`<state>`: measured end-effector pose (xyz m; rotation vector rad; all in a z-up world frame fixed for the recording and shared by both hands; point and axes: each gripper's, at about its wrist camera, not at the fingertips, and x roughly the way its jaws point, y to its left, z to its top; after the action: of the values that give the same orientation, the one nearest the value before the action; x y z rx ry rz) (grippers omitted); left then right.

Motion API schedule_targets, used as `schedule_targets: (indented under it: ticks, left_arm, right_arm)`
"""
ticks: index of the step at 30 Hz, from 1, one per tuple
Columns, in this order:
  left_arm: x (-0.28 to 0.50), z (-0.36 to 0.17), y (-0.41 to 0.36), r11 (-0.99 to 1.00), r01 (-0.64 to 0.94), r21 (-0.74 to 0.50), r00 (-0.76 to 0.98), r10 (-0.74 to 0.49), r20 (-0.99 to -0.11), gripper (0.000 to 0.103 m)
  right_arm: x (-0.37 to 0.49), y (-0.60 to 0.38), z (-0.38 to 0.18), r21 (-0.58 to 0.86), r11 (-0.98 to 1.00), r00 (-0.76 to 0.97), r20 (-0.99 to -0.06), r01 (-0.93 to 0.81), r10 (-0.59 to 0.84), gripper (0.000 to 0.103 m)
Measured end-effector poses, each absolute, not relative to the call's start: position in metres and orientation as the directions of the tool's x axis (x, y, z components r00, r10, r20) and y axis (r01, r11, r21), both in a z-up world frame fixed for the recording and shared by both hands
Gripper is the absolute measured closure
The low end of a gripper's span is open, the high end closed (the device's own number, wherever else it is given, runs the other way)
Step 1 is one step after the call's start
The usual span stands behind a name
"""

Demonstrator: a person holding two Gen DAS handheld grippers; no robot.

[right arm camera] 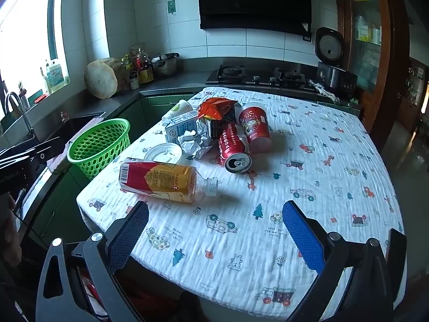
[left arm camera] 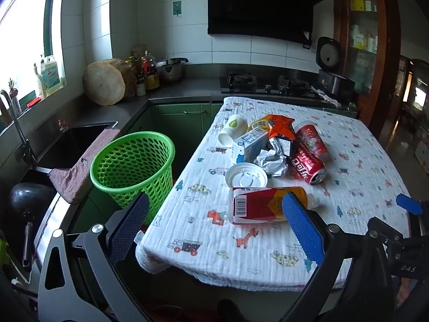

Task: Collect trash

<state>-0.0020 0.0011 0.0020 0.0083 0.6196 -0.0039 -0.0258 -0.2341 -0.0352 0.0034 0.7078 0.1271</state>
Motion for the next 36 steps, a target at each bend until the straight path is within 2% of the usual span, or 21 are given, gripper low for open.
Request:
schedule_targets:
  ticks: [36]
  left_arm:
    - [0.0015,-0.0037,0.0017,1.0,0.013,0.015,0.805,-0.002,-0.593,0.005]
  right_arm:
    - [-0.0218,-0.2331,-0.0387,0.043,0.992,0.749,-0.652,-0.12,0.119,0.006]
